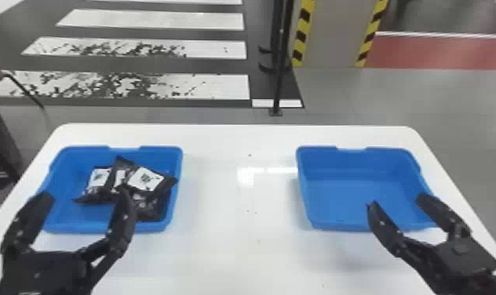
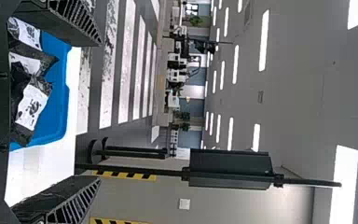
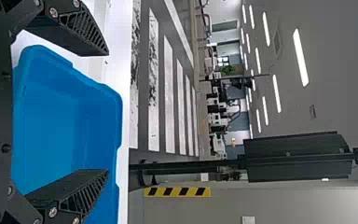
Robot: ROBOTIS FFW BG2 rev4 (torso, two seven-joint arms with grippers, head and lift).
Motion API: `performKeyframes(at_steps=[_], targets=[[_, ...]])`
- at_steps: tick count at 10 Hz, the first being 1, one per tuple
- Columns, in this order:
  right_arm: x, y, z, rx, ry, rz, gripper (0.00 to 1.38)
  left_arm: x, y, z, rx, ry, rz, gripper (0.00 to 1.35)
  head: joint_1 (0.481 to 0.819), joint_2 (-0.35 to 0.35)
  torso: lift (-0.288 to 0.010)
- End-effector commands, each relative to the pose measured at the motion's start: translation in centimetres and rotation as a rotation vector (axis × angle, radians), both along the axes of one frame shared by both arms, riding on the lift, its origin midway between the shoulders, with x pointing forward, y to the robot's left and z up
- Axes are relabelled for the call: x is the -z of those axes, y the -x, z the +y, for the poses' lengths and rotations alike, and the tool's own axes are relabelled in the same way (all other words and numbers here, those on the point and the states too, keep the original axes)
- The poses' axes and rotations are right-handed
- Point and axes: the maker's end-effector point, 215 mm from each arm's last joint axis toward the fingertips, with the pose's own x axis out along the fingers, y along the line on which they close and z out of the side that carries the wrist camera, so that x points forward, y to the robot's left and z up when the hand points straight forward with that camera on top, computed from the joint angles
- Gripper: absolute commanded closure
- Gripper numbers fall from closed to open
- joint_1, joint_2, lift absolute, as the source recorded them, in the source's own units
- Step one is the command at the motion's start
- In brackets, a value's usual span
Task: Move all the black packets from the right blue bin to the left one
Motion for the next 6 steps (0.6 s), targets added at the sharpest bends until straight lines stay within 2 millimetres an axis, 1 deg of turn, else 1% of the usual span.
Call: performKeyframes(at_steps=[1,3,6], targets=[[-0.2,0.0,0.4,-0.005,0.002,-0.002,0.14,-0.1,0.1,-0.1,0.002,0.003,-0.003,0.0,0.695,-0.034,-0.14],[-1.2,0.1,0.7,0.002,0.012,-0.018,0.14,-0.2,0.3,-0.2,0.003,0.01,-0.003,0.0,0.695,-0.03,-0.14],[-1.8,0.4,0.8,0.011,0.026,-0.018,0.14,-0.2,0.3,-0.2,0.004,0.021,-0.004,0.0,0.695,-0.027,-0.14]])
